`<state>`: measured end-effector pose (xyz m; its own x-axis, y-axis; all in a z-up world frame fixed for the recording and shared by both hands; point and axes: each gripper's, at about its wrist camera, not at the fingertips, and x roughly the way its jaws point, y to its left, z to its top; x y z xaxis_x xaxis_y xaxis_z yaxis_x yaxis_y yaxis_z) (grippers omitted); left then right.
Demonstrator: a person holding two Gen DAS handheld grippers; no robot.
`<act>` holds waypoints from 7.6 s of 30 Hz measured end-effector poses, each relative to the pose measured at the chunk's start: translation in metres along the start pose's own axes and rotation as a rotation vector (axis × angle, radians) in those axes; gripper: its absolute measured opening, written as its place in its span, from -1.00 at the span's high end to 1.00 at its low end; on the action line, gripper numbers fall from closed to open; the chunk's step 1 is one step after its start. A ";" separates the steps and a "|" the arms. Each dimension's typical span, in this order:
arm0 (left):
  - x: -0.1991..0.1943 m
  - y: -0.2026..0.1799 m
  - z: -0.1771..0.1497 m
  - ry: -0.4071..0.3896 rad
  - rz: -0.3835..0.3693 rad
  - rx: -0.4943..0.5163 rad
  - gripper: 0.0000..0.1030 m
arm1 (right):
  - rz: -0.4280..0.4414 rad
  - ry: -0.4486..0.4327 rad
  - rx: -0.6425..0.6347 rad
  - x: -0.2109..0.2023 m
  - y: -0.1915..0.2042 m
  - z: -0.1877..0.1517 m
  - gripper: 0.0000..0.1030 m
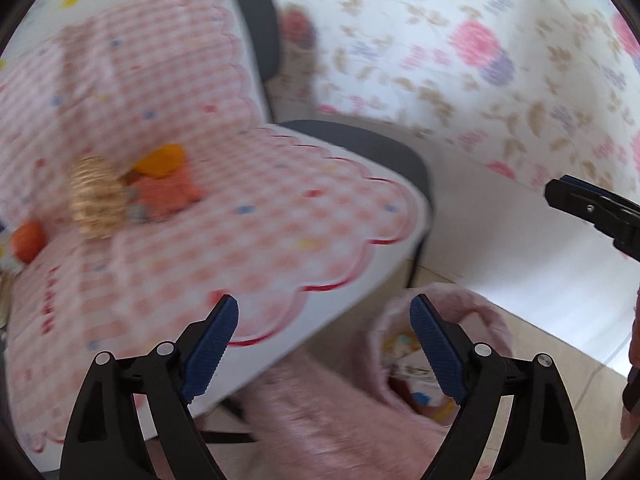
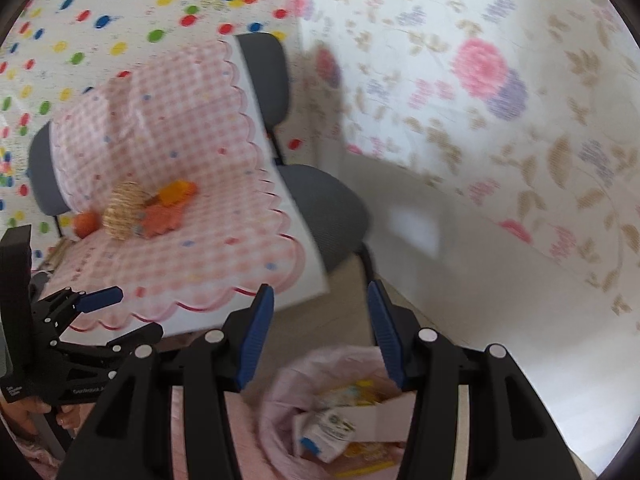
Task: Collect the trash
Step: 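Move both tools back over the seat toward the orange glove, then grasp the yellow cloth with the right gripper while the left gripper grasps the bamboo cylinder, then carry both items over the pink bin and open both grippers, then move both tools back over the seat toward the glove and sheath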
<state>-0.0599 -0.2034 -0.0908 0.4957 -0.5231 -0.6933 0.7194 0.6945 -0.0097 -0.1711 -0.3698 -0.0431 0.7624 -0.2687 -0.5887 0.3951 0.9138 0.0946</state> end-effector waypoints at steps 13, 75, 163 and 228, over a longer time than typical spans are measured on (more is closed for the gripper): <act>-0.052 0.111 -0.012 -0.061 0.222 -0.209 -0.71 | 0.201 -0.005 -0.160 0.048 0.104 0.046 0.06; 0.021 0.223 0.054 -0.045 0.354 -0.372 -0.71 | 0.327 0.278 -0.346 0.256 0.179 0.090 0.22; 0.020 -0.061 0.002 -0.051 -0.271 0.027 -0.53 | -0.002 0.151 0.101 0.010 -0.014 -0.049 0.96; -0.018 0.238 0.034 -0.068 0.337 -0.363 -0.72 | 0.279 0.118 -0.228 0.177 0.175 0.093 0.24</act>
<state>0.1188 -0.0456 -0.0565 0.7108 -0.2624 -0.6526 0.3039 0.9513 -0.0514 0.0806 -0.2855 -0.0566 0.7549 0.0248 -0.6553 0.0463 0.9948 0.0909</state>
